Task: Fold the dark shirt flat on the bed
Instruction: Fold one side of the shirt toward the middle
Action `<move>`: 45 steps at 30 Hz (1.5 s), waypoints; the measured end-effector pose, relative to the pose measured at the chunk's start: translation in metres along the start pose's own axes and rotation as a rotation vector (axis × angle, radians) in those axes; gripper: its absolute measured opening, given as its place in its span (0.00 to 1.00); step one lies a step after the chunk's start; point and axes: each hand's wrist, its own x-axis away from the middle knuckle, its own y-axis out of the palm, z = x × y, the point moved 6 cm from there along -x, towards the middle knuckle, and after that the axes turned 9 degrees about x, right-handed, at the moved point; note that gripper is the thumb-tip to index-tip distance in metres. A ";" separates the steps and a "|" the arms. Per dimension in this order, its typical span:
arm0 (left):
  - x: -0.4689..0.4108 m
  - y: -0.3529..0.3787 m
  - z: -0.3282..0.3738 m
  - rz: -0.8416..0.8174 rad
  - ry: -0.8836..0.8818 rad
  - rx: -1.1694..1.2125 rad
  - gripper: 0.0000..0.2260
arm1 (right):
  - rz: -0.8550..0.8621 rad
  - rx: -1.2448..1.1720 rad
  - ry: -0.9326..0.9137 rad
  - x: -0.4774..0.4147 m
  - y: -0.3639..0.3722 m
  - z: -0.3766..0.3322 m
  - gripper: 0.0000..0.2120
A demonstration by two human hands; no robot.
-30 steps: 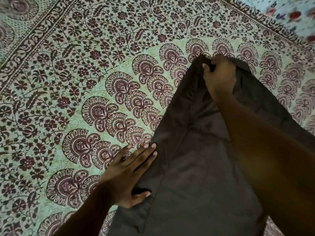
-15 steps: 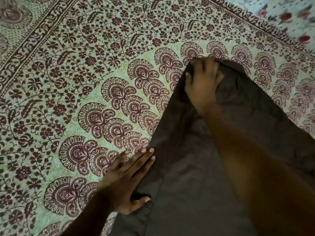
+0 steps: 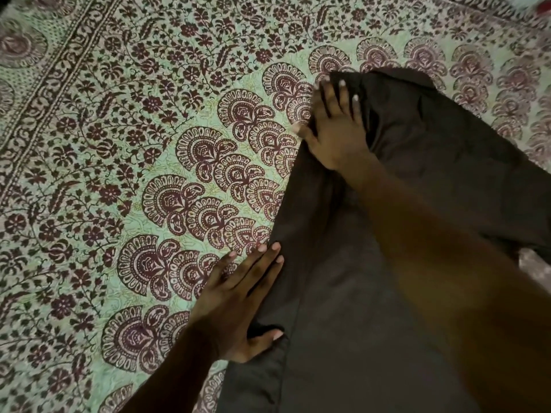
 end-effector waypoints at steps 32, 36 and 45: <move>0.244 0.097 0.051 -0.061 0.182 -0.089 0.39 | -0.031 -0.020 -0.378 0.456 0.042 -0.158 0.37; 0.264 0.102 0.063 -0.015 0.204 -0.072 0.34 | -0.017 -0.124 -0.392 0.482 0.040 -0.156 0.32; 0.155 0.056 0.123 0.202 0.056 0.150 0.22 | 0.258 -0.680 0.162 0.465 0.009 -0.038 0.13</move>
